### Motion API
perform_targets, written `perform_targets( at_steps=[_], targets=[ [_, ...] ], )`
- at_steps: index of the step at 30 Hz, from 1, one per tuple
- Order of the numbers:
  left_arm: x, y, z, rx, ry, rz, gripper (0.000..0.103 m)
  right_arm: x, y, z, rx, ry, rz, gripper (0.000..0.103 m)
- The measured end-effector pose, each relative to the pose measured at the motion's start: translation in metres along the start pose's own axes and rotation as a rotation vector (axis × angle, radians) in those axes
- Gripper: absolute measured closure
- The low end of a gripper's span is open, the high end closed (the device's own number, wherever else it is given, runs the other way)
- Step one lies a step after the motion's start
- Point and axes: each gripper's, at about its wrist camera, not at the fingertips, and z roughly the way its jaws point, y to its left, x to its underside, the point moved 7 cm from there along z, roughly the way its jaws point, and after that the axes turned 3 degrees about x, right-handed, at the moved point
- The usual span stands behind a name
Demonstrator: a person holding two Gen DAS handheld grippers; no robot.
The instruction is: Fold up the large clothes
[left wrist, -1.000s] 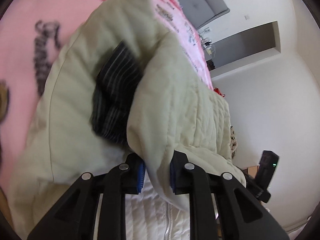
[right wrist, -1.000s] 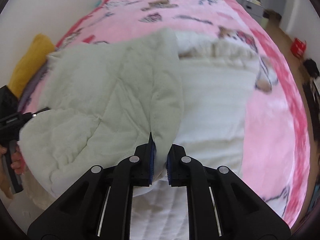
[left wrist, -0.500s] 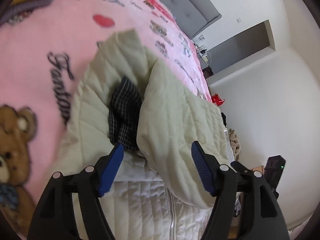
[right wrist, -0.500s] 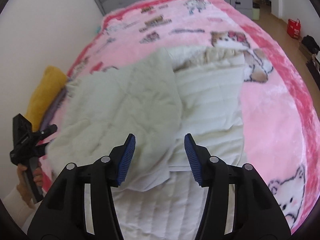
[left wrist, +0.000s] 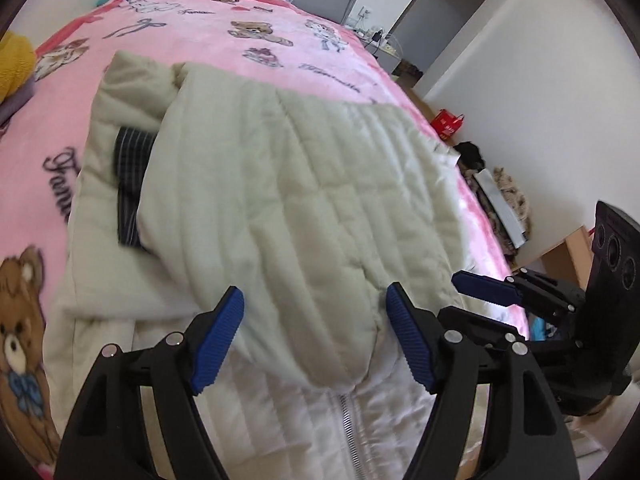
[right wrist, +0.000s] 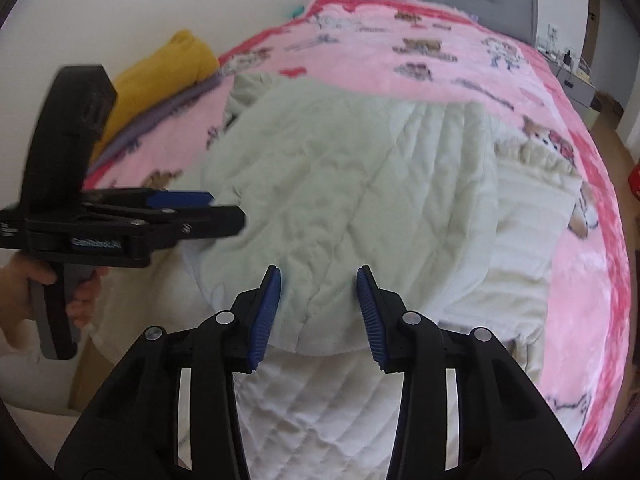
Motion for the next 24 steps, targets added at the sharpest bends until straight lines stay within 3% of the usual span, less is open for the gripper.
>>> perform_targets(
  at_steps=[5,7,10,14,20,24],
  targets=[
    [0.034,0.011,0.02,-0.024,0.074,0.002,0.03,0.029,-0.001,0.026,-0.007,0.091,0.026,0.065],
    [0.042,0.021,0.03,-0.018,0.107,-0.054,0.03,0.033,-0.005,0.037,0.001,0.107,0.047,0.065],
    [0.044,0.031,0.037,0.001,0.111,-0.144,0.03,0.034,-0.01,0.049,0.017,0.118,0.076,0.065],
    [0.045,0.03,0.045,-0.046,0.103,-0.118,0.03,0.033,-0.013,0.064,0.05,0.151,0.102,0.066],
    [0.046,0.031,0.045,-0.053,0.1,-0.126,0.03,0.035,-0.012,0.068,0.065,0.147,0.097,0.066],
    [0.036,0.023,0.041,-0.068,0.106,-0.122,0.024,0.033,-0.005,0.053,-0.007,0.116,0.127,0.053]
  ],
)
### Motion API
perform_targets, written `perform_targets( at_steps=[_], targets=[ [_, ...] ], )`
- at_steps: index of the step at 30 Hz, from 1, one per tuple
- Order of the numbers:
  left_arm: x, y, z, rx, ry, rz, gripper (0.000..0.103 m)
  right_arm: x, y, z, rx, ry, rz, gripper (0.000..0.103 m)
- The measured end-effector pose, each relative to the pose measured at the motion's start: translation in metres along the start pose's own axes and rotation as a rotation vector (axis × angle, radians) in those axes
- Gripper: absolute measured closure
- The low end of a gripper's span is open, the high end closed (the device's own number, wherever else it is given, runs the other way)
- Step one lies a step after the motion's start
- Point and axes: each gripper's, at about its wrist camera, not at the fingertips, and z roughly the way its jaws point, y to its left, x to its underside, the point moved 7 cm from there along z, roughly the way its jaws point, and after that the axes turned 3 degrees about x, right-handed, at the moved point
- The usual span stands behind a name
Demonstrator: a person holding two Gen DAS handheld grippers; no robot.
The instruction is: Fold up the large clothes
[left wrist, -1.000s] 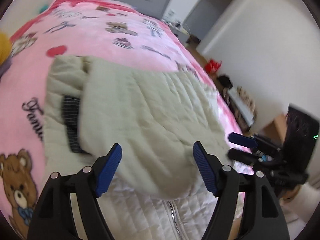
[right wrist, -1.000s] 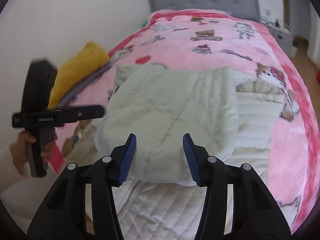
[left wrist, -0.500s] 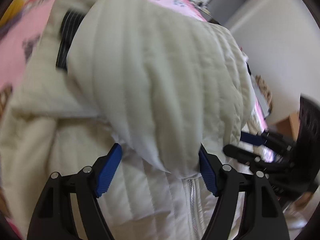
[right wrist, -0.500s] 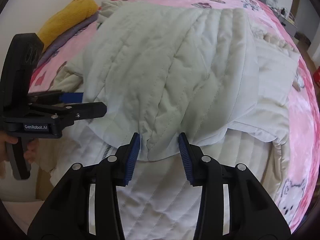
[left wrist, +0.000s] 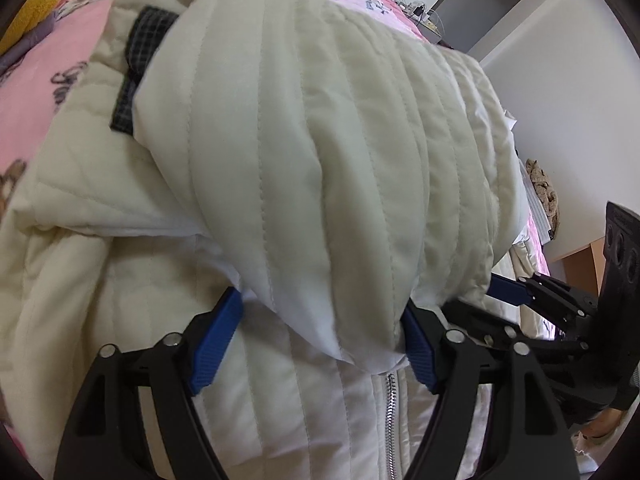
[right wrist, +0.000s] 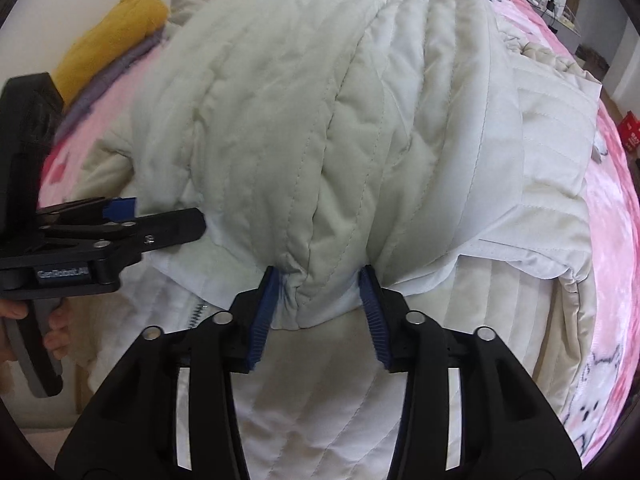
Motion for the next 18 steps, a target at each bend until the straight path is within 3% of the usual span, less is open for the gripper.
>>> perform_targets(
  at_steps=[2,5,7,11,15,18],
  targets=[
    [-0.004,-0.002,-0.009,-0.012,-0.015,-0.008,0.014,0.001,0.003,-0.02,-0.052,-0.047,0.004,0.05],
    [-0.004,-0.001,-0.027,0.001,-0.053,0.012,0.011,0.006,0.007,-0.044,-0.061,-0.106,-0.031,0.049],
    [-0.003,0.0,-0.036,0.001,-0.043,0.032,0.011,0.013,0.006,-0.059,-0.044,-0.133,-0.028,0.043],
    [0.007,0.003,-0.065,0.007,-0.035,0.086,0.009,0.039,-0.009,-0.093,0.021,-0.193,0.045,0.029],
    [0.038,0.02,-0.091,-0.073,0.013,0.165,0.009,0.072,-0.025,-0.118,0.091,-0.191,0.114,0.026],
    [0.07,0.039,-0.111,-0.107,0.045,0.153,0.009,0.103,-0.043,-0.128,0.161,-0.172,0.159,0.023]
  ],
)
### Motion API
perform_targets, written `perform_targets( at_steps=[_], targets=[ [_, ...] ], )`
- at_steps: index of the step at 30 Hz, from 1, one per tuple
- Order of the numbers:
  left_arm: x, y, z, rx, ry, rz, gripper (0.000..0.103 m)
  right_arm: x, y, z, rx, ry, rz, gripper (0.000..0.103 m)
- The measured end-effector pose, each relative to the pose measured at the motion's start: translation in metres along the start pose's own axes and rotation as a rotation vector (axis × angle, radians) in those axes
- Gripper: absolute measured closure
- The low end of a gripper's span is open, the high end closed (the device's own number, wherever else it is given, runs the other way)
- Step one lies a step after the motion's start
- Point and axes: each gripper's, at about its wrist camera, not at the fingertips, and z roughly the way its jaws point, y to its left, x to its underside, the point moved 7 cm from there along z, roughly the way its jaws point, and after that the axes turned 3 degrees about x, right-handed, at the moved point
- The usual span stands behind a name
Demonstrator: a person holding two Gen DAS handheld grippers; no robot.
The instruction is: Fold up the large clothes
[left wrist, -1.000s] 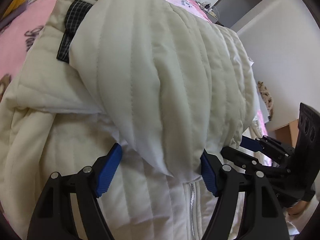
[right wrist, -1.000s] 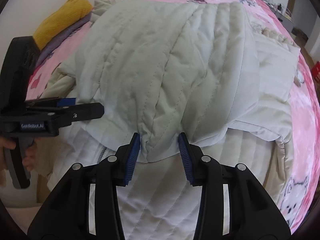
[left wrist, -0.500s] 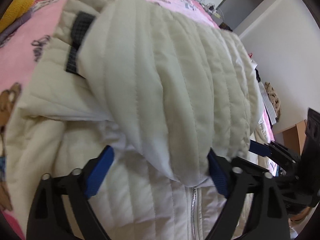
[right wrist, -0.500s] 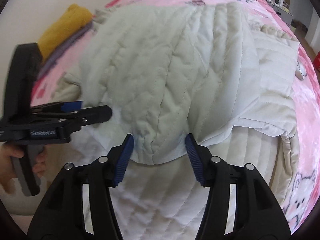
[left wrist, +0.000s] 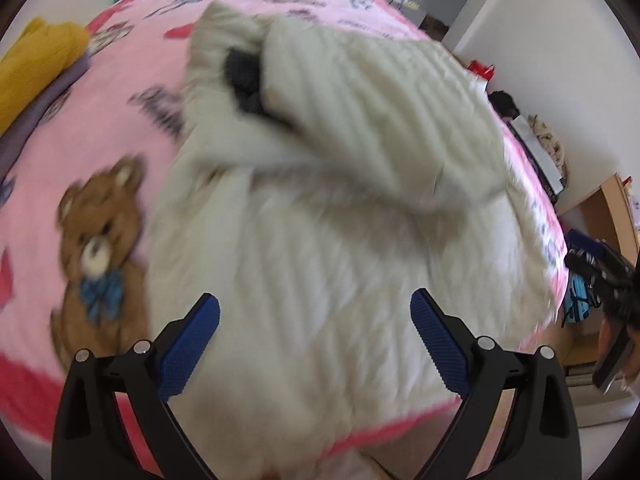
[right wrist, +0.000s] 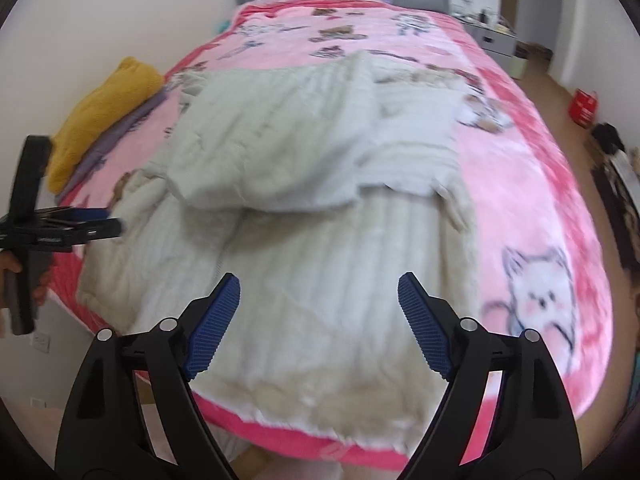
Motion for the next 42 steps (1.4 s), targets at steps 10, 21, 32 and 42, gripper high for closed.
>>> perform_targets(
  at_steps=[10,21,32,42],
  targets=[
    [0.097,0.051,-0.001,-0.028,-0.029,-0.326,0.007,0.076,-0.074,0.017,0.013,0.129,0.22,0.023],
    [0.113,0.061,0.01,0.01,-0.066,-0.438,0.005,0.097,-0.076,0.037,-0.094,0.159,0.389,0.026],
    [0.108,0.081,-0.003,0.067,-0.095,-0.51,0.005,0.098,-0.071,0.045,-0.095,0.184,0.417,0.02],
    [0.097,0.049,0.051,0.049,0.098,-0.416,0.005,0.105,-0.073,0.06,-0.095,0.198,0.485,0.018]
  ],
)
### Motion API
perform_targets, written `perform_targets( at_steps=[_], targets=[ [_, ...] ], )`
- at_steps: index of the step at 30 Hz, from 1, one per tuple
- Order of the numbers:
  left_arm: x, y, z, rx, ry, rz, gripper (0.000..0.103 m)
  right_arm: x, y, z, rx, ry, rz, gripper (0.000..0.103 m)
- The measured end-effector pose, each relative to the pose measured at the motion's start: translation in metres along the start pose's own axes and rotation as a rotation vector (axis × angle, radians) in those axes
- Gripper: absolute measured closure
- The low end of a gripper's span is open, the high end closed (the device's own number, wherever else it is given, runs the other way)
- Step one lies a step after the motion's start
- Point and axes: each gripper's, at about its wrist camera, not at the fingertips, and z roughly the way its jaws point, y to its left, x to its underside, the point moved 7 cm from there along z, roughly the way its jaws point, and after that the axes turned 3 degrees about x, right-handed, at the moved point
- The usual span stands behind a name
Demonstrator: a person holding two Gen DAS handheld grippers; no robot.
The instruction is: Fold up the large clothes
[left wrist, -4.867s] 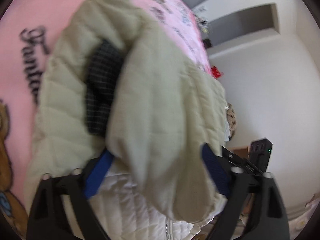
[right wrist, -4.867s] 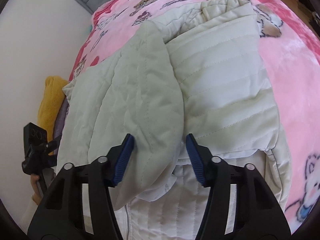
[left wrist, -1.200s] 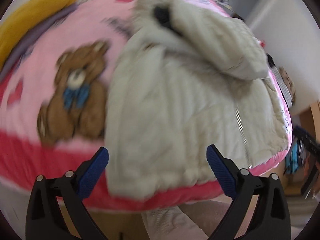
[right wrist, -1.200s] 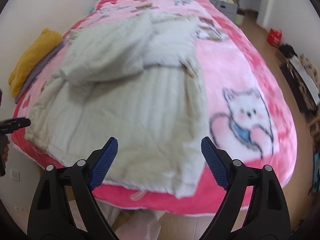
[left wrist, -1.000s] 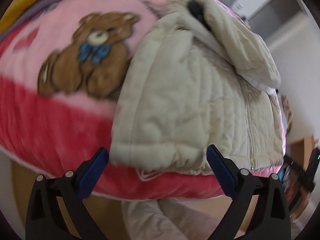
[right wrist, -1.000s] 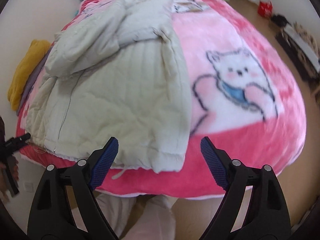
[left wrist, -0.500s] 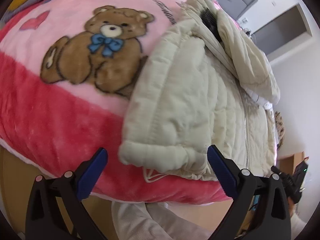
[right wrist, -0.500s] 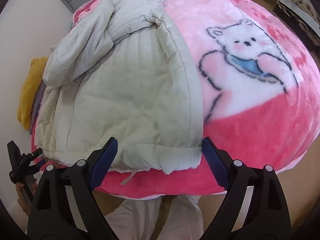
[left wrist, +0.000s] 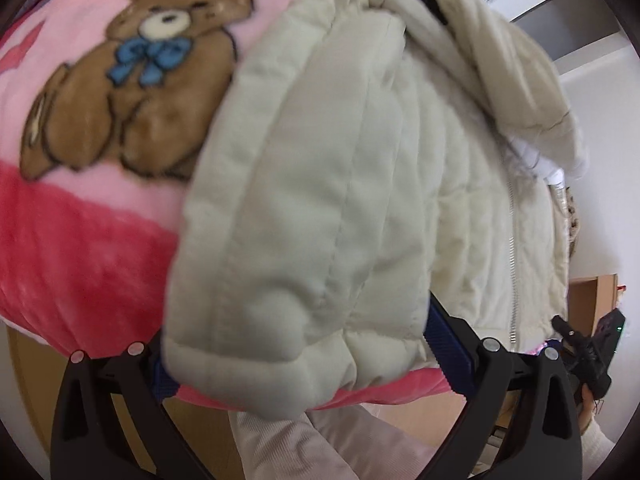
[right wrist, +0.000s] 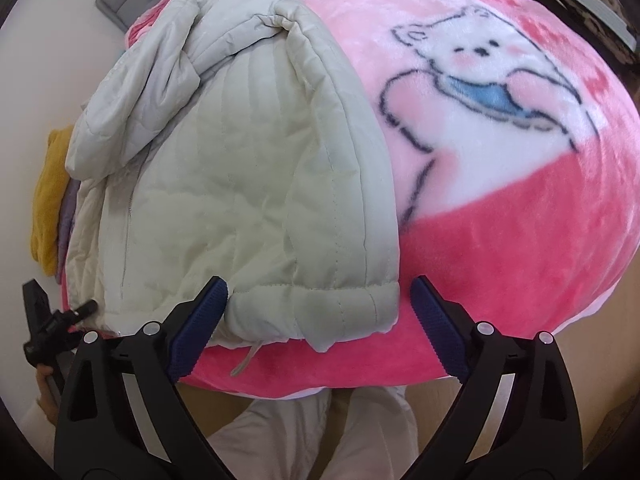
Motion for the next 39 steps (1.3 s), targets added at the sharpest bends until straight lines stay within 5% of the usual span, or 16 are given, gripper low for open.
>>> perform_targets(
  at_steps=[3,5,8,9,16,25,31,39],
  targets=[
    [0.003,-0.003,0.003,-0.013,-0.001,-0.015,0.008,-0.001,0.005,0.005,-0.029,0.024,-0.01,0.045],
    [0.005,-0.008,0.0,0.003,-0.026,-0.028,0.036,0.0,0.011,0.002,-0.059,0.04,-0.03,0.061],
    [0.013,-0.022,-0.007,0.075,-0.025,-0.043,0.076,-0.005,0.027,-0.016,-0.118,0.039,-0.068,0.069],
    [0.013,-0.03,-0.013,0.084,-0.027,-0.034,0.082,-0.009,0.037,-0.027,-0.136,0.028,-0.09,0.07],
    [-0.02,-0.07,-0.079,0.148,-0.127,-0.029,0.086,-0.069,0.094,-0.097,-0.285,-0.004,-0.171,0.071],
    [-0.117,-0.108,-0.144,0.165,-0.232,-0.038,0.087,-0.169,0.143,-0.128,-0.463,0.017,-0.077,0.073],
    [-0.196,-0.121,-0.149,0.202,-0.232,-0.025,0.087,-0.223,0.165,-0.127,-0.468,-0.005,0.024,0.073],
    [-0.293,-0.121,-0.114,0.198,-0.15,-0.092,0.087,-0.295,0.183,-0.093,-0.365,-0.072,0.1,0.073]
  ],
)
